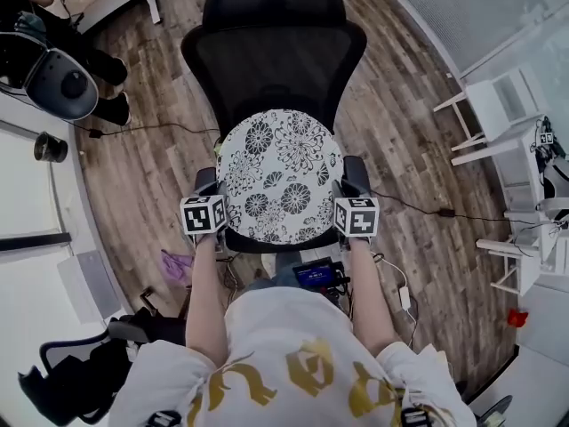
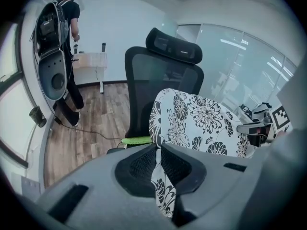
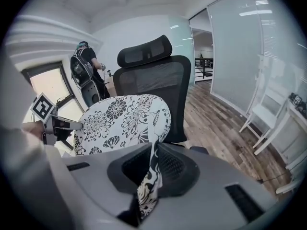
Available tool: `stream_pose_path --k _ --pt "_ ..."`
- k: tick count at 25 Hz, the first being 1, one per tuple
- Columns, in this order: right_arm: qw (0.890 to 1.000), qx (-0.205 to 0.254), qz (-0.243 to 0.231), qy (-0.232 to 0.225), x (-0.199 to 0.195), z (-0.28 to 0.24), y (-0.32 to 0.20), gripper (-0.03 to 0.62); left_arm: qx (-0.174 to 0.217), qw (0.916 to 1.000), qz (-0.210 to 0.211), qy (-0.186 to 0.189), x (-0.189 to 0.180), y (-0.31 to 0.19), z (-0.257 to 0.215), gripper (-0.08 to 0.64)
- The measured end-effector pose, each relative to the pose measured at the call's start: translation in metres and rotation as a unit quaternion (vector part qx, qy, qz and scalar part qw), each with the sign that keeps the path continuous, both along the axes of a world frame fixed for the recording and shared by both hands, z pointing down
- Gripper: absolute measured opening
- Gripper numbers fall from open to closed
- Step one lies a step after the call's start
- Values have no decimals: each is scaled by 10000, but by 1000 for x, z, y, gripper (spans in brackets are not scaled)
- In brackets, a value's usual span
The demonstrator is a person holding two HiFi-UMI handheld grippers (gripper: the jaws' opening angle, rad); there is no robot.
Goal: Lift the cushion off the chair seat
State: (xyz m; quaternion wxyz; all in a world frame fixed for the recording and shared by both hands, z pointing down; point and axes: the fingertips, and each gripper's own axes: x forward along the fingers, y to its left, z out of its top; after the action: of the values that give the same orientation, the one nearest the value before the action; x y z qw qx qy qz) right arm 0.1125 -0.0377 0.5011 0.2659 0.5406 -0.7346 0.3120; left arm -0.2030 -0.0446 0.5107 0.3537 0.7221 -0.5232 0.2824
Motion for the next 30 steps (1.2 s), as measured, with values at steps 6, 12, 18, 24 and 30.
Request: stream_pose_path --k 6,12,18,24,30 --pt "9998 157 75 114 2 -13 3 29 135 9998 48 98 2 -9 -12 26" --pt "9989 297 150 324 8 -19 4 28 196 9996 178 126 8 -11 -20 26" --pt "9989 292 144 325 8 -18 5 28 170 9996 203 90 8 -9 -20 26" --pt "9990 269 166 306 11 -13 6 28 174 9996 234 13 9 -7 -18 26" --pt "9991 243 166 317 12 -10 8 28 158 9997 209 25 9 -5 -16 26"
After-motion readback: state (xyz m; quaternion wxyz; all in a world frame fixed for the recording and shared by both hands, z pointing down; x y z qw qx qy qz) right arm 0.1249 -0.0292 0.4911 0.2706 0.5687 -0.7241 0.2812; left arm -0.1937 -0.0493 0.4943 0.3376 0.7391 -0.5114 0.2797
